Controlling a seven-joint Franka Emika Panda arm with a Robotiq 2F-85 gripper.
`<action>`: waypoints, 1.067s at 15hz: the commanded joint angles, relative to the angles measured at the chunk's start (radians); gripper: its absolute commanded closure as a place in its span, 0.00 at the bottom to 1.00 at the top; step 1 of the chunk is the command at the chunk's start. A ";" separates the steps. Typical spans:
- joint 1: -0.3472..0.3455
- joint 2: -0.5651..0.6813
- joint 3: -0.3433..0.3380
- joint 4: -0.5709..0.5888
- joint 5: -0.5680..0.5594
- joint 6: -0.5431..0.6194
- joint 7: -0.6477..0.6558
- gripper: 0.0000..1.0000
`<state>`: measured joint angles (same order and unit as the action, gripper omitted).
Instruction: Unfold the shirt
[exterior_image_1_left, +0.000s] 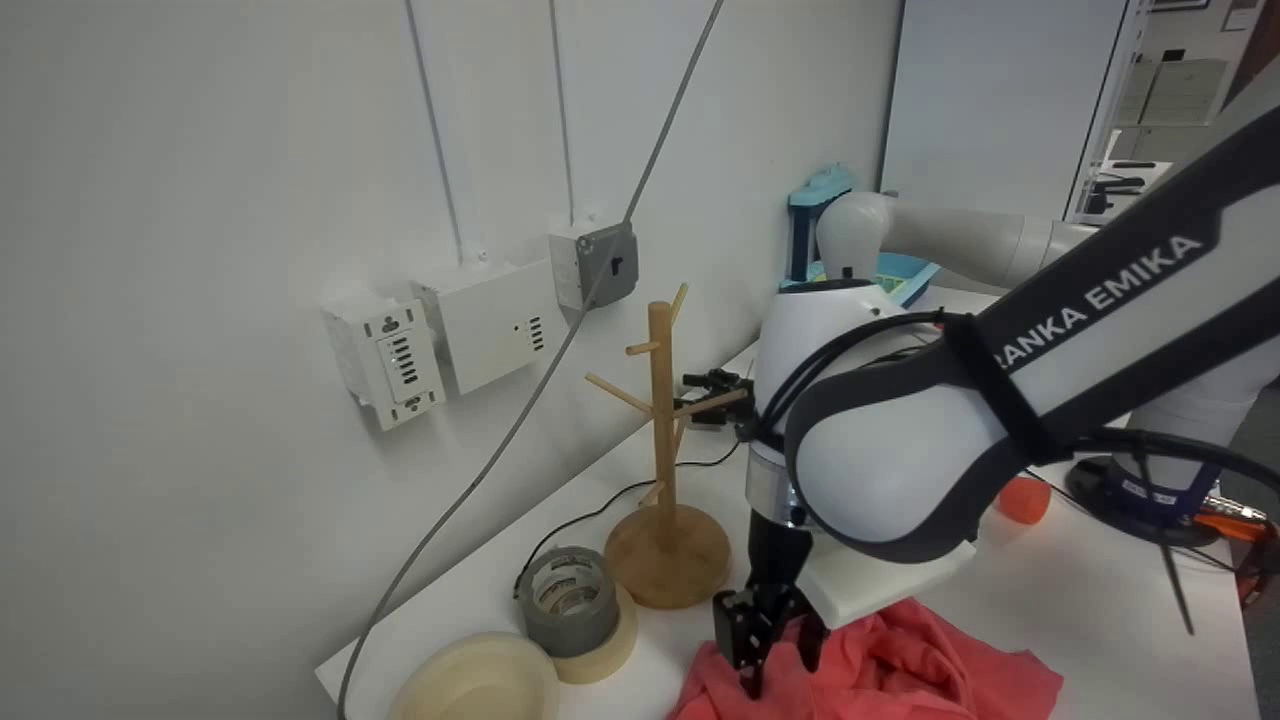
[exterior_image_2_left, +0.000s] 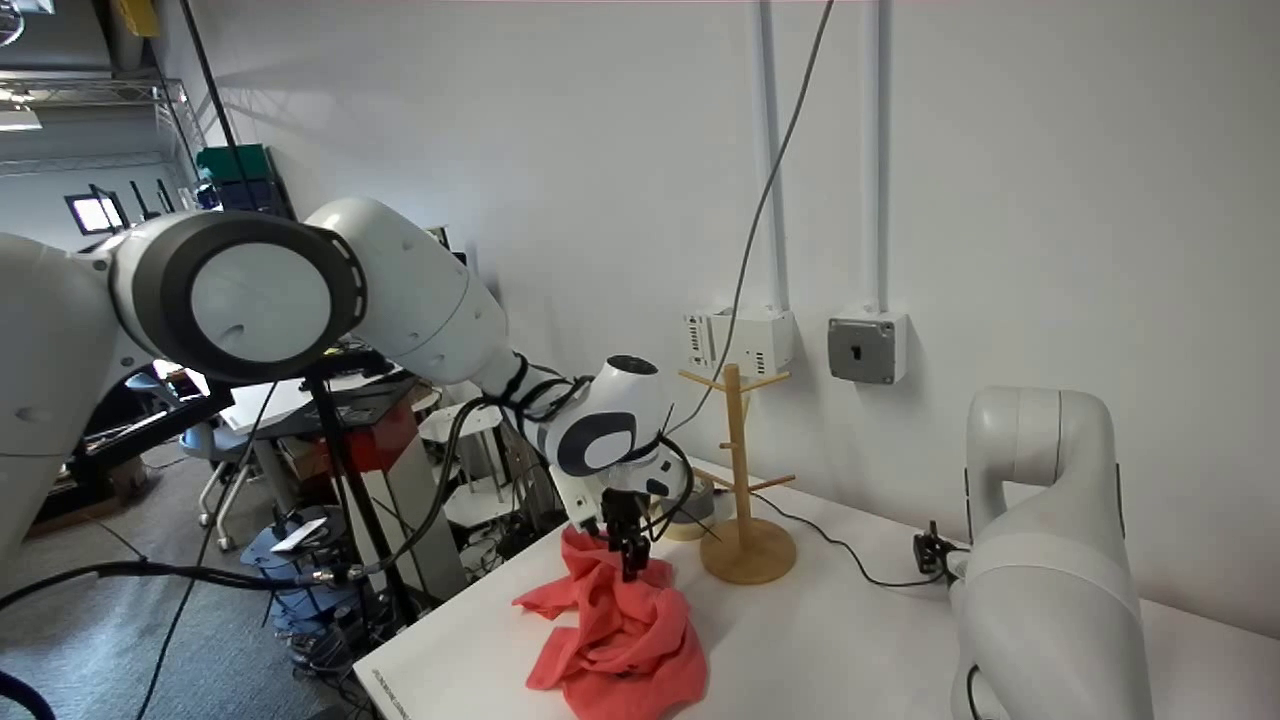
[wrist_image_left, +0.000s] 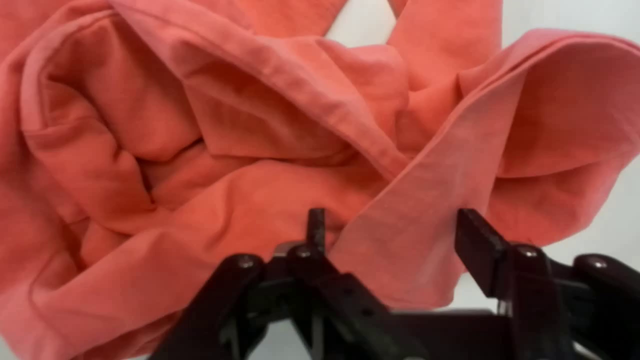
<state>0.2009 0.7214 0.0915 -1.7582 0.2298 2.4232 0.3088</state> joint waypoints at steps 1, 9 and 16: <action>-0.011 0.030 0.011 0.046 0.026 0.005 0.022 0.62; 0.045 0.003 0.028 0.054 -0.004 0.073 0.028 1.00; 0.156 -0.007 0.016 0.059 -0.088 0.125 0.037 0.69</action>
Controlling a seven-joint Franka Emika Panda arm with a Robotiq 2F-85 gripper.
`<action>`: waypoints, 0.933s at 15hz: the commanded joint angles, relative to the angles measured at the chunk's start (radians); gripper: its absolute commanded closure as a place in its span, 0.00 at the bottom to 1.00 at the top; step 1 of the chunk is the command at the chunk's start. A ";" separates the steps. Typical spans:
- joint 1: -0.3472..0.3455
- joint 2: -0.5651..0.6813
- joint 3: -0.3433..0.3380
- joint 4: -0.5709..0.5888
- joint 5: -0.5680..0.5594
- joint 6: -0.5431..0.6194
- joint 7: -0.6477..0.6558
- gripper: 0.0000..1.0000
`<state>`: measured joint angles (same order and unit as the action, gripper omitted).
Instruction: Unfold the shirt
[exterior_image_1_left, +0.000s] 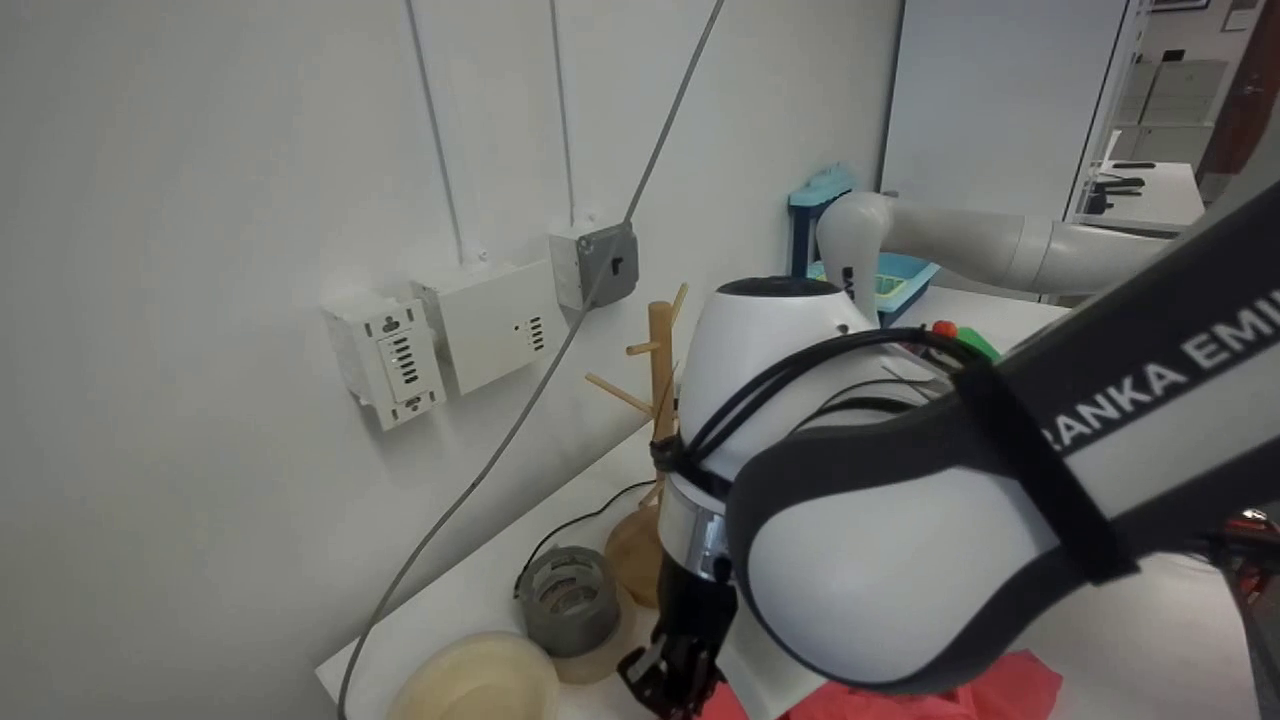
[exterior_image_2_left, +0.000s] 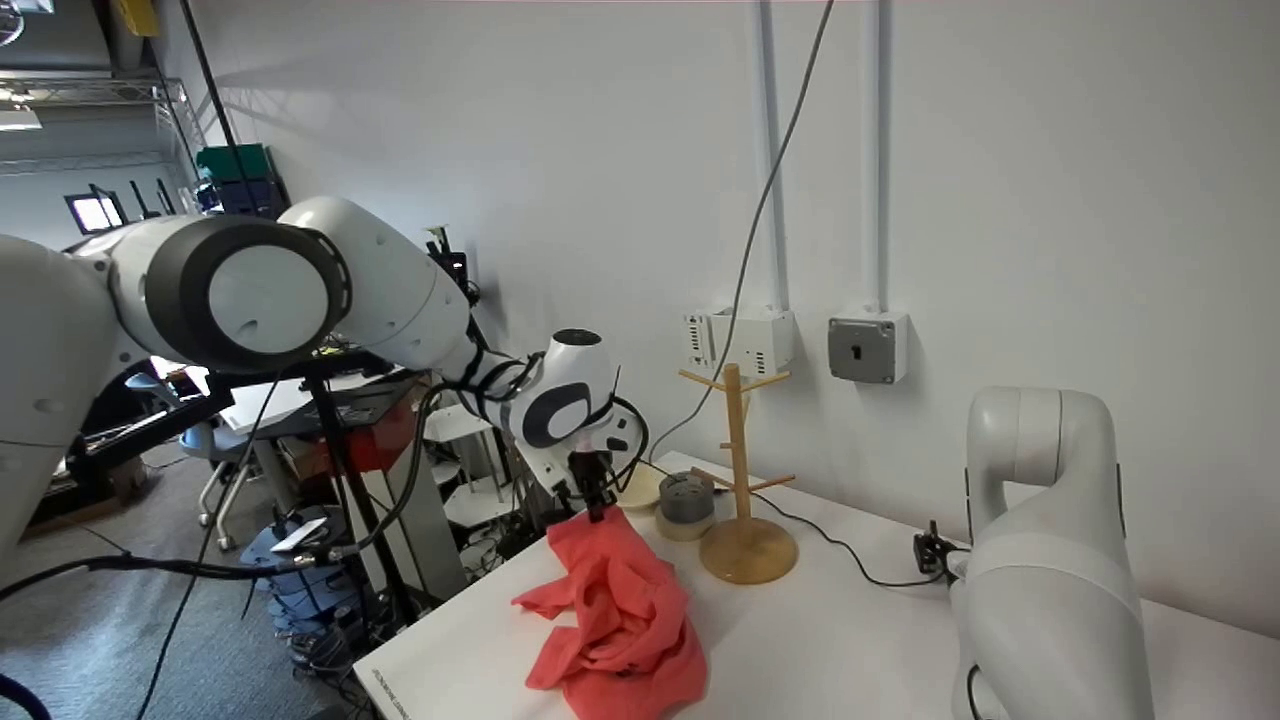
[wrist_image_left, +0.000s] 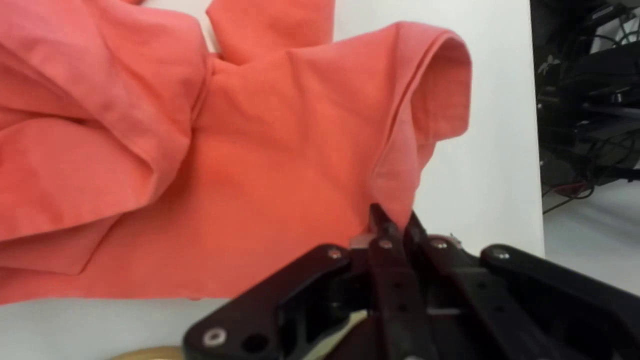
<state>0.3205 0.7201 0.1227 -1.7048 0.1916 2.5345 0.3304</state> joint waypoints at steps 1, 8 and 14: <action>0.051 -0.012 -0.022 0.003 -0.069 -0.008 0.023 0.64; 0.091 -0.065 -0.031 -0.027 -0.201 -0.276 0.023 0.11; 0.071 -0.105 -0.025 -0.058 -0.294 -0.437 -0.048 0.00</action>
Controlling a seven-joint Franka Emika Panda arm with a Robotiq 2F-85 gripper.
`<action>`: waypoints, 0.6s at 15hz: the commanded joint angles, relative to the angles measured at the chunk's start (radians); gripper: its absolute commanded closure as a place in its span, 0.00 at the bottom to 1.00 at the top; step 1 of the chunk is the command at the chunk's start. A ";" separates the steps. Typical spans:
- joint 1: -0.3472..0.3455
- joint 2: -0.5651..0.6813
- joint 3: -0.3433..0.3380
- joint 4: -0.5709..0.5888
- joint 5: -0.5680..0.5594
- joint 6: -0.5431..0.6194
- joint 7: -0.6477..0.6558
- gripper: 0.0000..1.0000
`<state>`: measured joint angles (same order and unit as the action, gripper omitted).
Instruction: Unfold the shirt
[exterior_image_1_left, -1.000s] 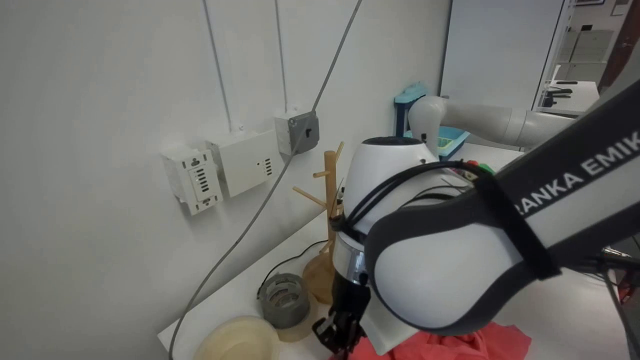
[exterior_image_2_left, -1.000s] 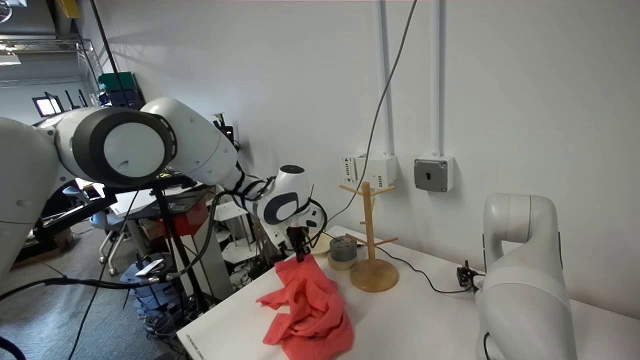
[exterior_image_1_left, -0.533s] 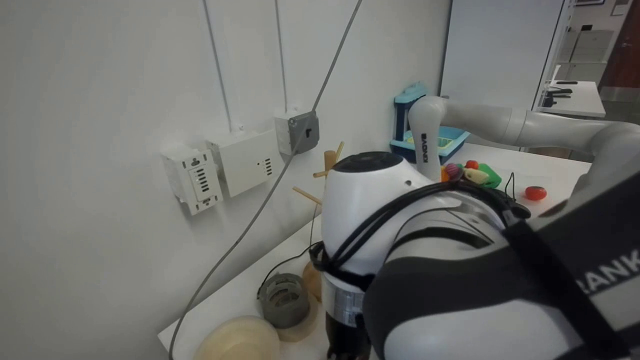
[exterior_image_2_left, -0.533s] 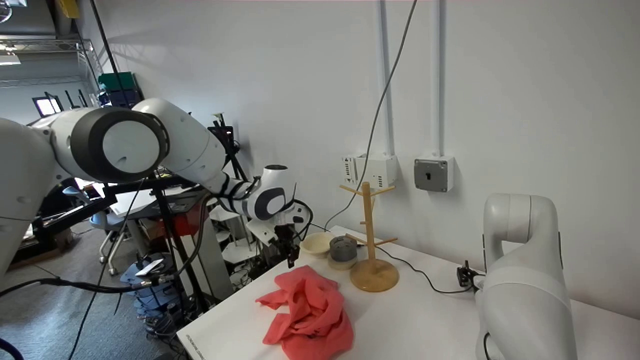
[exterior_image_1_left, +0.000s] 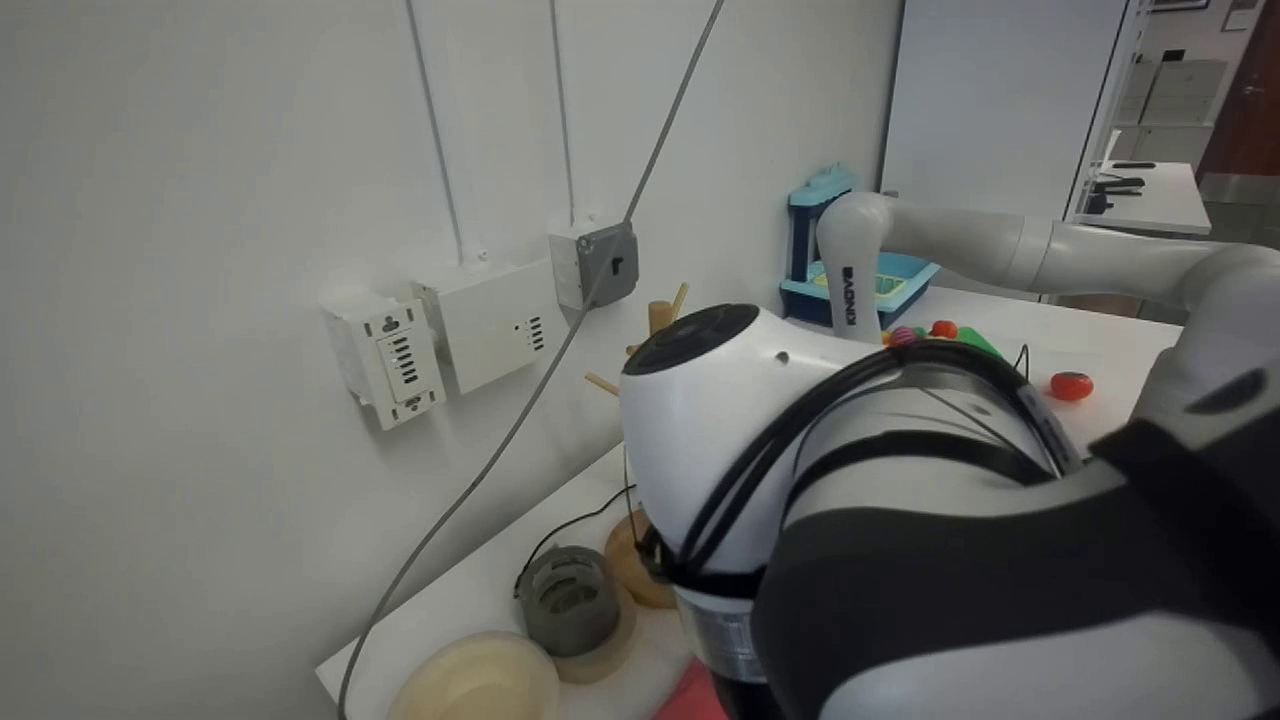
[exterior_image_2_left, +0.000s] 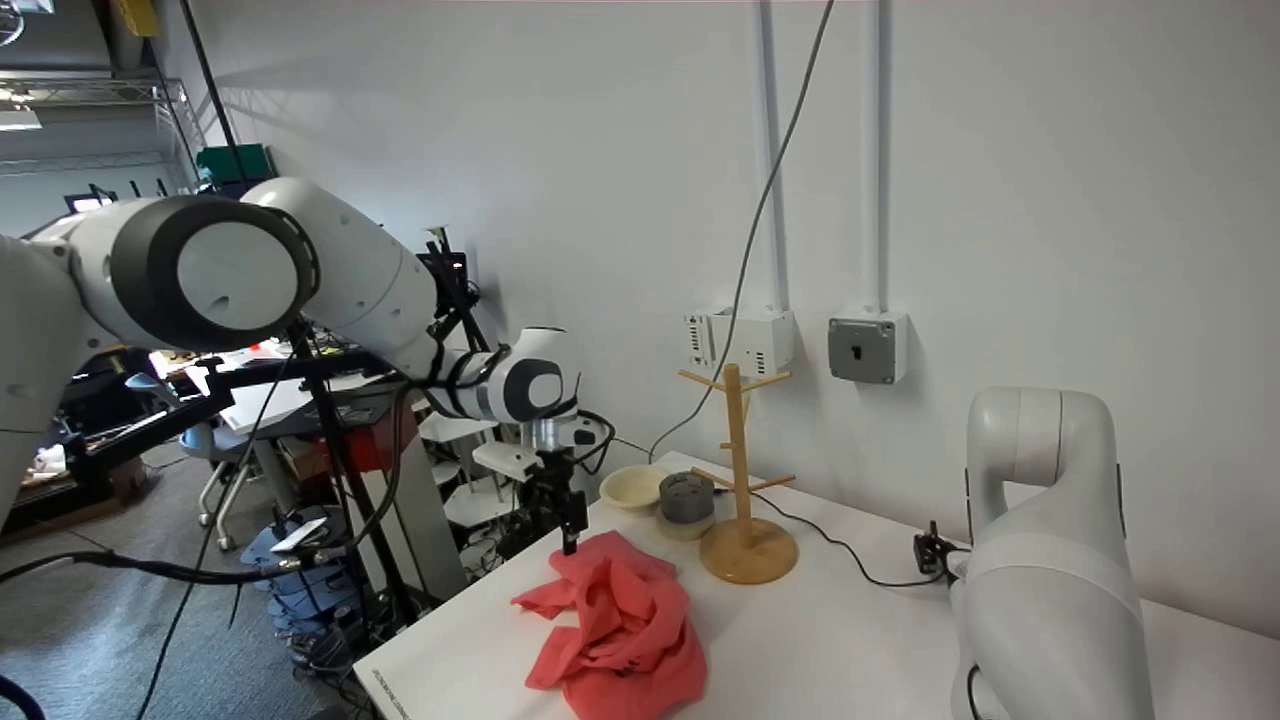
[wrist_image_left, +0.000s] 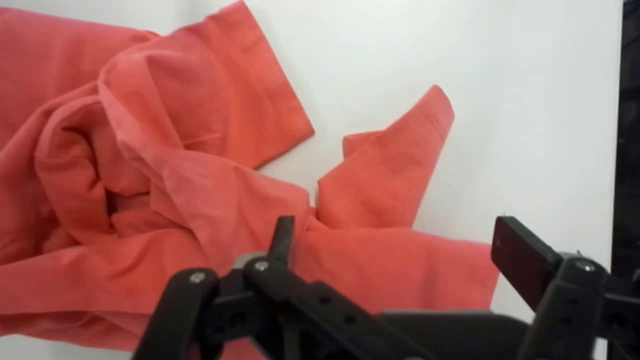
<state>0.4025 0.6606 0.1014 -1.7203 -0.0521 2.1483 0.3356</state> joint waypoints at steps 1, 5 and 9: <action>-0.014 -0.050 -0.006 -0.049 -0.072 -0.058 -0.068 0.00; -0.025 -0.058 -0.034 -0.081 -0.178 -0.041 -0.113 0.00; -0.052 -0.056 -0.061 -0.115 -0.255 -0.034 -0.137 0.04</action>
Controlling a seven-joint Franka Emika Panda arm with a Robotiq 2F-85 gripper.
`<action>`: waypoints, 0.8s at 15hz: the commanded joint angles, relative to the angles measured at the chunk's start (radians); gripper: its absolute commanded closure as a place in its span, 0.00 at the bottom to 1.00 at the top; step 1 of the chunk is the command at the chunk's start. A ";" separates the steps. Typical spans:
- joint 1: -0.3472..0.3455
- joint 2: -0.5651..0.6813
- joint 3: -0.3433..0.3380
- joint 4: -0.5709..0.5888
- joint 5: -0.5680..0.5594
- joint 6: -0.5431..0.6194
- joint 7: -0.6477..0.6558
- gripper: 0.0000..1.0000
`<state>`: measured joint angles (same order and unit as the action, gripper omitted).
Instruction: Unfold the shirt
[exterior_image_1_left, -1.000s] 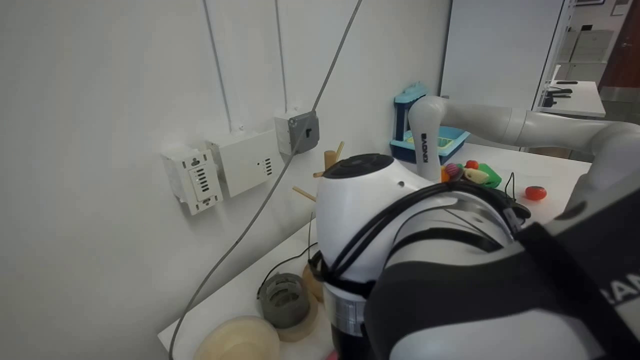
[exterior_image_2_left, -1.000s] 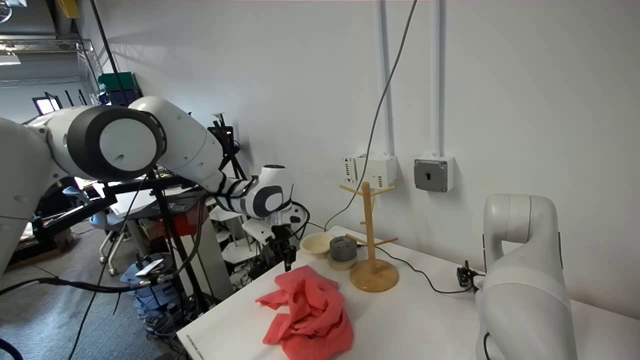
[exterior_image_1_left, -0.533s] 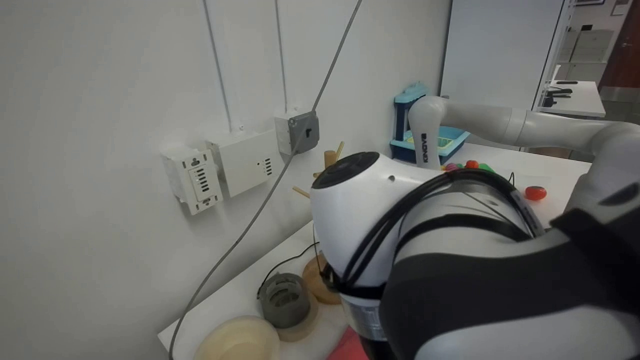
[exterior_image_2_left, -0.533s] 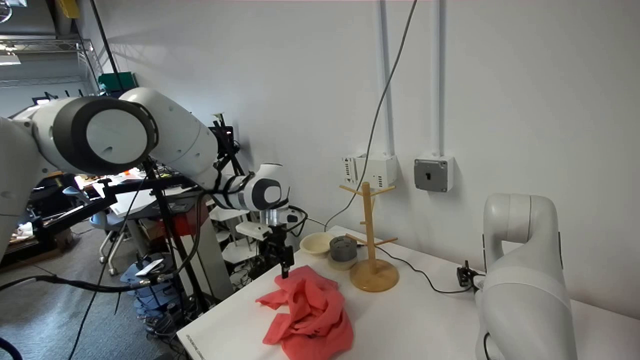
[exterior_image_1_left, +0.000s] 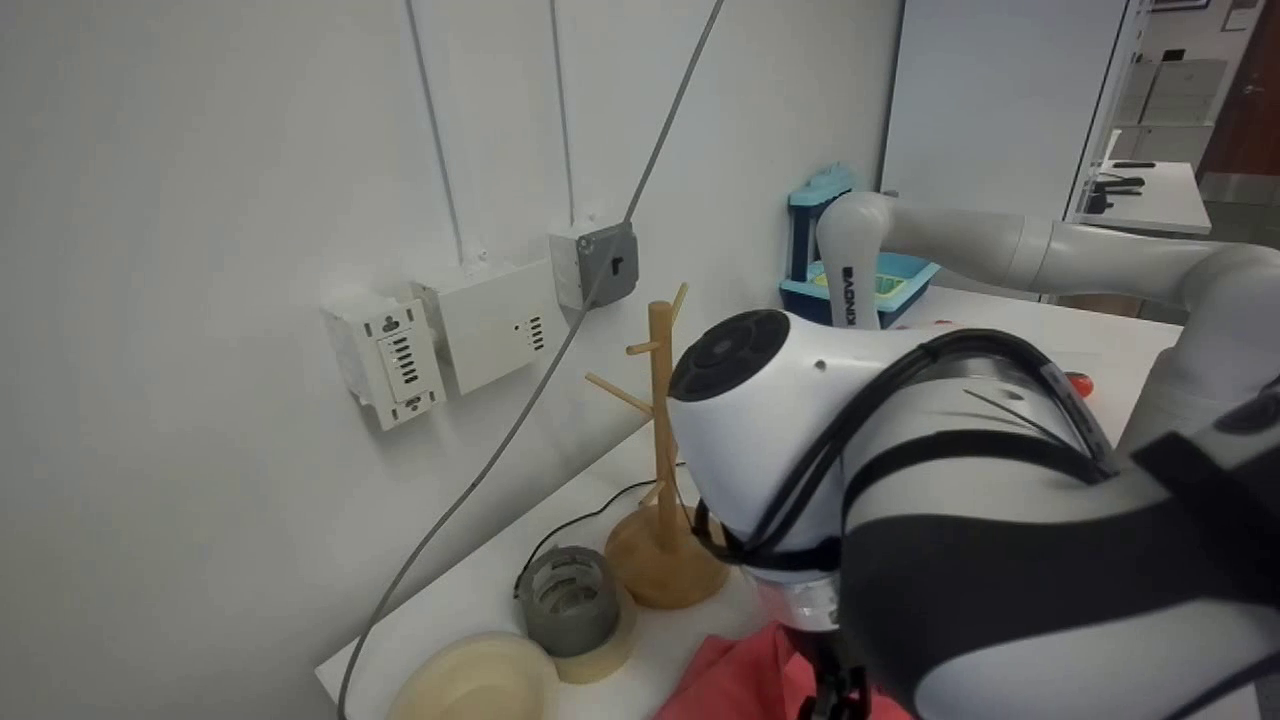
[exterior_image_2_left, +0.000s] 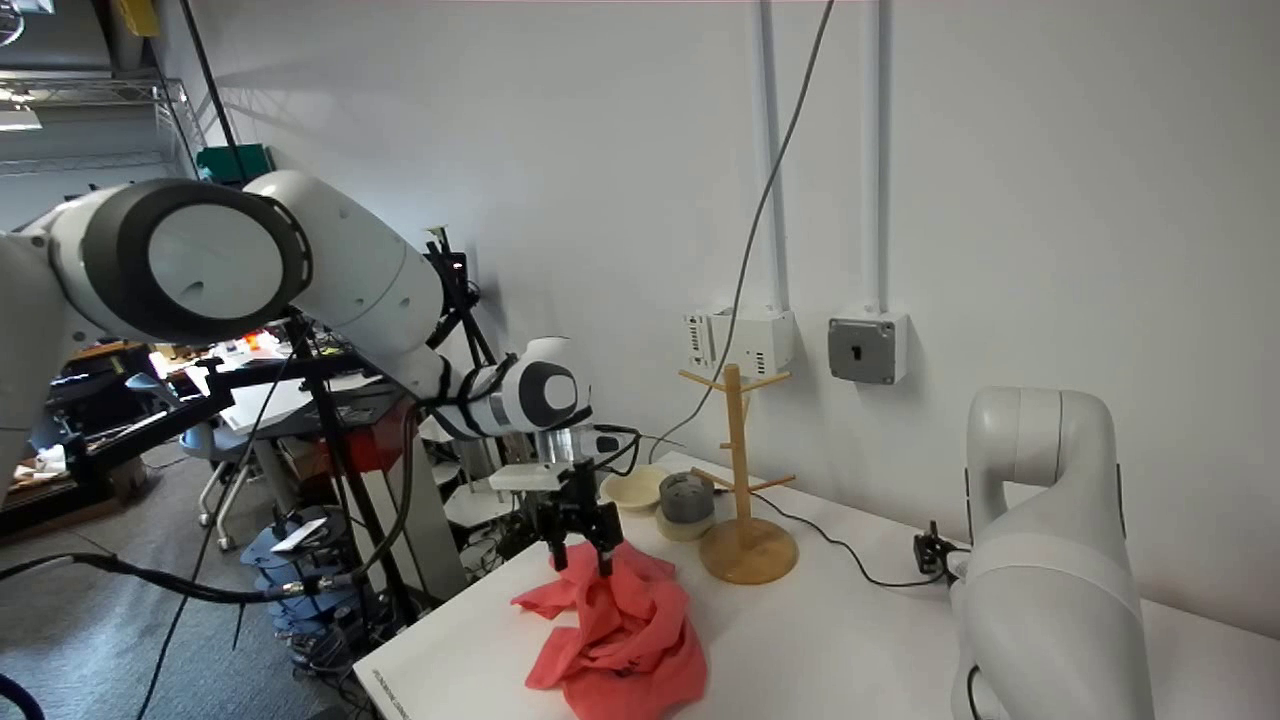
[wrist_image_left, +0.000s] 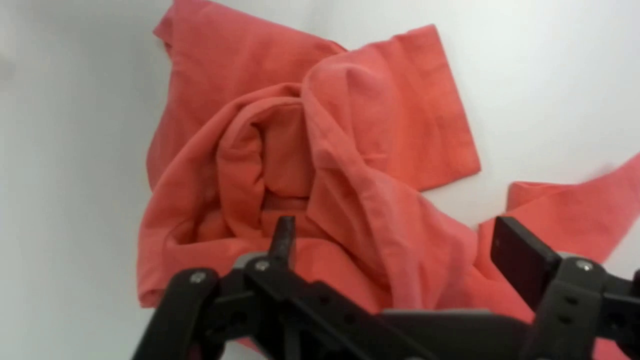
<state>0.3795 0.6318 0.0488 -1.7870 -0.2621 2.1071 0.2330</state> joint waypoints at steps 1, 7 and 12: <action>-0.041 -0.029 -0.009 -0.059 -0.045 0.003 -0.039 0.09; -0.080 -0.034 -0.005 -0.102 -0.025 -0.011 -0.043 0.58; -0.090 -0.049 -0.003 -0.126 -0.015 -0.020 -0.042 0.97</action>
<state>0.3119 0.6236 0.0338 -1.8777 -0.2867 2.1064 0.2076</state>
